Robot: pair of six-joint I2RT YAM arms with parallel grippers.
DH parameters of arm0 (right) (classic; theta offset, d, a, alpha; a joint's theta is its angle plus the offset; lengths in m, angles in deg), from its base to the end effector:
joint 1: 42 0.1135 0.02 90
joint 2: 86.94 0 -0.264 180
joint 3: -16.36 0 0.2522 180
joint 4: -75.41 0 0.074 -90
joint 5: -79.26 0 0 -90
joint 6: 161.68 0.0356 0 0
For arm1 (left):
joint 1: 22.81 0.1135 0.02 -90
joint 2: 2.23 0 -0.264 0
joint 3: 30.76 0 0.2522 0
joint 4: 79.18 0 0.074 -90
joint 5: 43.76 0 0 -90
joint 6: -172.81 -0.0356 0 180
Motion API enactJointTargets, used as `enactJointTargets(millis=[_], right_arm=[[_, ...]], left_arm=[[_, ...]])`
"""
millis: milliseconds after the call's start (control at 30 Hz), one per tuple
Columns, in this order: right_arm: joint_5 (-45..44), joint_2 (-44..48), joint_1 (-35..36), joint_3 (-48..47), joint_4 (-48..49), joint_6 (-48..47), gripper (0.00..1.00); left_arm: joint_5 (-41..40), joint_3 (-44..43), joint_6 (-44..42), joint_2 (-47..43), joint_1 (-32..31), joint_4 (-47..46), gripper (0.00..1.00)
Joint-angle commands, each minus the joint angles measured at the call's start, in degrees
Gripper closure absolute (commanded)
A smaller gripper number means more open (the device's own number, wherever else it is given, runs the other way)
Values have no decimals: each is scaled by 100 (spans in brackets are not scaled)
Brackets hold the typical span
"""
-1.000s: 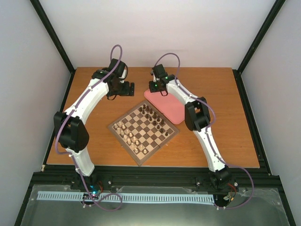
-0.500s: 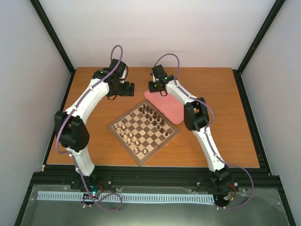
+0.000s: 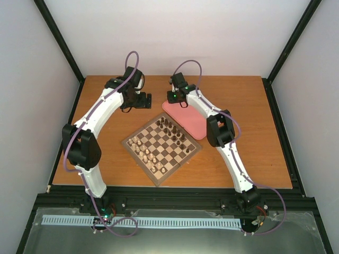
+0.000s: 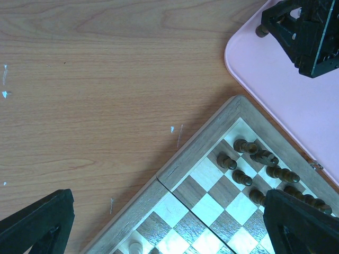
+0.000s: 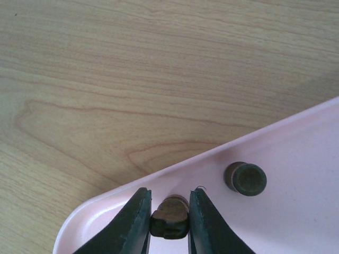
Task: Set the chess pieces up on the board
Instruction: Pick up the chess piece from the storage box.
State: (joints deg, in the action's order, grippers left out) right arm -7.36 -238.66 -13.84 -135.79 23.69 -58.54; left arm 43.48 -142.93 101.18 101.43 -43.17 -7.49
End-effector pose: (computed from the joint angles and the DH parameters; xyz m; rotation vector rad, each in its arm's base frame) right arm 0.5043 0.2724 0.1550 -0.3529 2.4783 0.3792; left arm 0.3580 -0.1310 0.3096 0.0312 2.6802 -0.1510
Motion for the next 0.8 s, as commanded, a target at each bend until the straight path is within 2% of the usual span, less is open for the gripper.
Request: enactJointTargets(millis=[0, 133, 400, 567, 767], right_arm=[[-157, -61, 14, -185, -150, 22, 84], [-151, 206, 13, -55, -147, -69, 91], [-208, 1686, 26, 931, -12, -255, 92], [-327, 2858, 127, 2377, -88, -192, 92], [-332, 4443, 308, 4746, -58, 58, 93]], left_arm=[[41, -171, 5, 59, -29, -1, 0], [38, -131, 9, 41, -30, -10, 0], [0, -100, 0, -23, -29, -3, 0], [-40, -166, 6, 19, -29, 36, 0], [73, -302, 42, 50, -29, 61, 0]])
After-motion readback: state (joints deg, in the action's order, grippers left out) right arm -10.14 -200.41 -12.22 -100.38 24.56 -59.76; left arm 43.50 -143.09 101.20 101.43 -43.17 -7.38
